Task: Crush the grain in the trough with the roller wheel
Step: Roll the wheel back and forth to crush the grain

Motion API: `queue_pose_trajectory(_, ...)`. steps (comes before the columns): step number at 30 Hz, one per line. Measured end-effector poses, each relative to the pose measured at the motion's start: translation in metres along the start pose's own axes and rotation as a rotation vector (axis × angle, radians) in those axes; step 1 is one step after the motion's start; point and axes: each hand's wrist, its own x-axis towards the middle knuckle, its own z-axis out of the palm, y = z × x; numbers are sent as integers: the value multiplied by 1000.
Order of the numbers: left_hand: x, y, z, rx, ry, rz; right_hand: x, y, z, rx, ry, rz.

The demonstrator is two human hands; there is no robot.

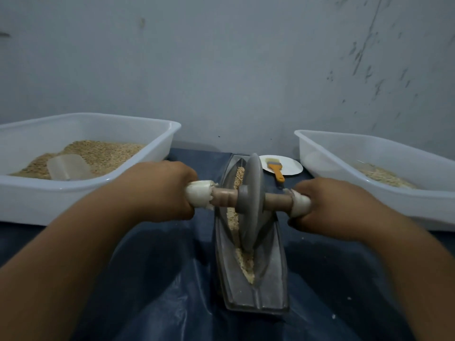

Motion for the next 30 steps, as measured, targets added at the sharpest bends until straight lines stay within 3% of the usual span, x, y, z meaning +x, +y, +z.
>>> queue_pose_trajectory(3, -11, -2, -13, -6, -78, 15, -16, 6, -16, 160, -229, 9)
queue_pose_trajectory(5, -12, -1, -14, 59, 3, 43, -20, 6, -15, 213, -283, 25)
queue_pose_trajectory(8, -2, 4, -4, 106, 136, 13, -6, 3, -1, 133, -77, 66)
queue_pose_trajectory(10, 4, 6, 3, 64, 115, -29, 4, -2, 7, -14, 111, 66)
queue_pose_trajectory(12, 5, 3, 3, -10, 22, -40, 6, -3, 8, -73, 166, 22)
queue_pose_trajectory(16, -10, -6, -14, -104, -188, -12, -13, 4, -14, 108, -153, -33)
queue_pose_trajectory(19, -13, -4, -19, -43, -140, -7, -19, 6, -17, 245, -268, -20)
queue_pose_trajectory(23, -1, 5, 1, 11, 107, -41, -1, 1, 5, 57, 74, 53)
queue_pose_trajectory(25, 2, 6, 6, -12, 115, -50, 5, -2, 11, -26, 170, 44)
queue_pose_trajectory(30, -9, -2, -14, -54, -91, -13, -13, 10, -11, 209, -193, 5)
